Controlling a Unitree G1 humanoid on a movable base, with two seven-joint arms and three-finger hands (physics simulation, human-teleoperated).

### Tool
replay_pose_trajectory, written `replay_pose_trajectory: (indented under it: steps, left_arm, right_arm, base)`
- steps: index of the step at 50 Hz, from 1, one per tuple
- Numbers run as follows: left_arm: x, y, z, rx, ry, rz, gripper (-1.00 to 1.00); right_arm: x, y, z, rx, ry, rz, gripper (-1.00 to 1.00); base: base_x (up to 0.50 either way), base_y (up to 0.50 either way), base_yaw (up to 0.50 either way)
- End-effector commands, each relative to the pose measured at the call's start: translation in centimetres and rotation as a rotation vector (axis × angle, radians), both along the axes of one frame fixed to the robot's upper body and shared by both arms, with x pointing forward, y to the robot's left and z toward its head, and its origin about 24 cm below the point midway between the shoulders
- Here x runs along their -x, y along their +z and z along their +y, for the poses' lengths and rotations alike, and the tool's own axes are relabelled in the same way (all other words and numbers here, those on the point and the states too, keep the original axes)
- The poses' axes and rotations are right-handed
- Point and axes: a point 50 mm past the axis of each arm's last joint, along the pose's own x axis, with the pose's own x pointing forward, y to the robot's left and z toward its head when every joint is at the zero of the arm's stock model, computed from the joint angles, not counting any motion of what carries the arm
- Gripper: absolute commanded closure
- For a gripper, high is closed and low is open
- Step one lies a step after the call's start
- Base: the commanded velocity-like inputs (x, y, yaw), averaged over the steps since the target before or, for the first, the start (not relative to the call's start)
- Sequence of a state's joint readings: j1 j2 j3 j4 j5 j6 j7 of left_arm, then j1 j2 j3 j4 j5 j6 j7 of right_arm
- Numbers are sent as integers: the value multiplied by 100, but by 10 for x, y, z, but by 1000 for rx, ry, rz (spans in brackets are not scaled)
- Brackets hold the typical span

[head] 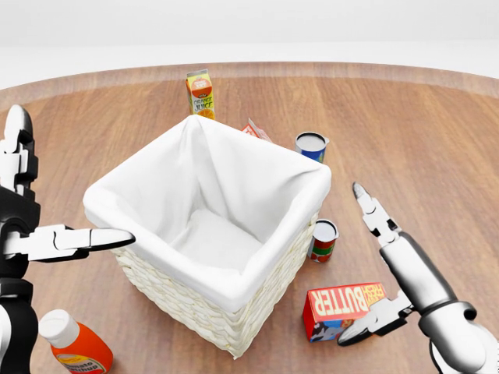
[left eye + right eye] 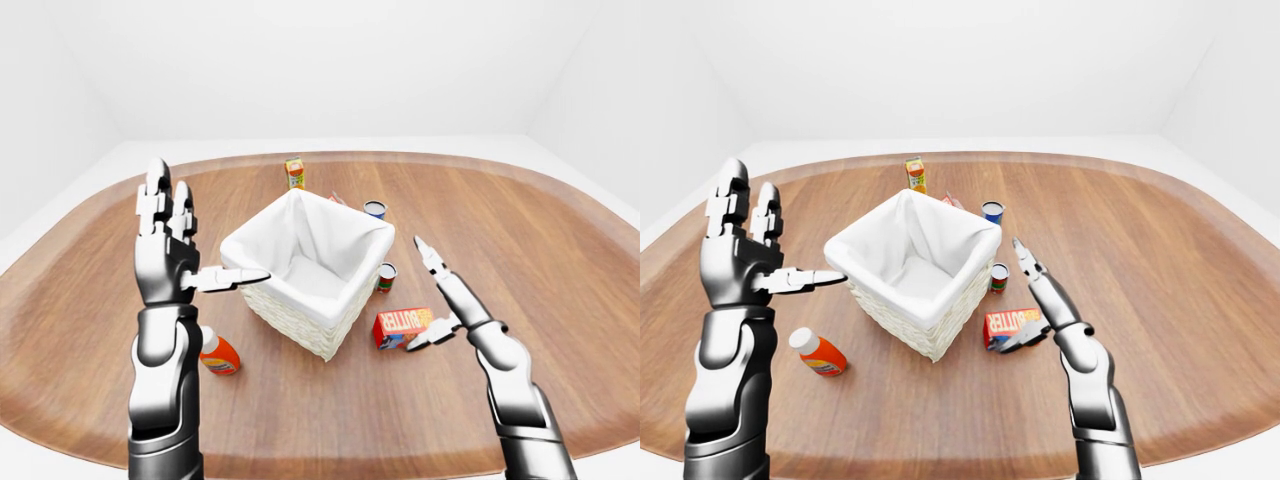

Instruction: Pick up the butter and put it in the basket.

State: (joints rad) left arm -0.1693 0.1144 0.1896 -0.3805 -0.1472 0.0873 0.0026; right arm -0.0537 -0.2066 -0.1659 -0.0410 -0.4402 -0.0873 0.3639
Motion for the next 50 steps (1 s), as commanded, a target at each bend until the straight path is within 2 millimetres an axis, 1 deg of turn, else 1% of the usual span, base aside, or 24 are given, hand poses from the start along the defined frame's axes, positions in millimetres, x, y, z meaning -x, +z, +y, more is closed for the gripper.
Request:
replay_pose_trajectory:
  steps: [1,2,5,6,13,15,17,18,22,26,27,29,32,40,44,48,50]
  left_arm:
    - [0,3,1,3,1,-11,-100]
    - [0,3,1,3,1,-12,-100]
    - [0,3,1,3,1,-12,-100]
    - [0,3,1,1,0,-12,-100]
    - [-1,4,1,3,3,-14,-100]
    - [-1,4,1,3,3,-14,-100]
    - [-1,3,1,3,3,-12,-100]
    - [-1,3,1,3,3,-12,-100]
    - [-1,2,2,3,5,-8,-100]
    - [-1,1,1,2,5,-1,-100]
    - [-1,1,1,3,5,0,-100]
    - [-1,1,1,3,5,0,-100]
    - [-2,1,2,2,6,-3,-100]
    - [-2,2,2,1,8,-4,-100]
    - [-2,1,2,1,9,-1,-100]
    - [-2,1,2,0,8,-2,-100]
    - [-2,1,2,-1,8,-2,-100]
  right_arm:
    - [-11,-22,-11,203,5,154,-100]
    - [-13,-26,-13,215,0,169,-100]
    - [-13,-26,-13,215,-1,171,-100]
    - [-16,-37,-19,255,-15,221,-100]
    - [-28,-58,-30,372,-71,304,-100]
    - [-29,-60,-32,399,-79,312,-100]
    - [-34,-69,-40,487,-111,334,-100]
    - [-35,-69,-40,491,-113,334,-100]
    - [-44,-72,-42,613,-127,323,-100]
    - [-50,-75,-43,686,-136,317,-100]
    - [-53,-76,-43,726,-132,315,-100]
    - [-53,-77,-43,733,-134,315,-100]
    - [-60,-80,-39,873,-112,277,-100]
    - [-57,-93,-35,970,-76,283,-100]
    - [-56,-96,-32,983,-60,288,-100]
    - [-57,-101,-25,943,-46,333,-100]
    - [-61,-100,-16,918,-27,344,-100]
  base:
    - [0,0,0]
    - [0,0,0]
    - [0,0,0]
    - [0,0,0]
    - [0,0,0]
    - [0,0,0]
    - [0,0,0]
    - [0,0,0]
    - [0,0,0]
    - [0,0,0]
    - [0,0,0]
    - [0,0,0]
    - [0,0,0]
    - [0,0,0]
    - [0,0,0]
    - [0,0,0]
    - [0,0,0]
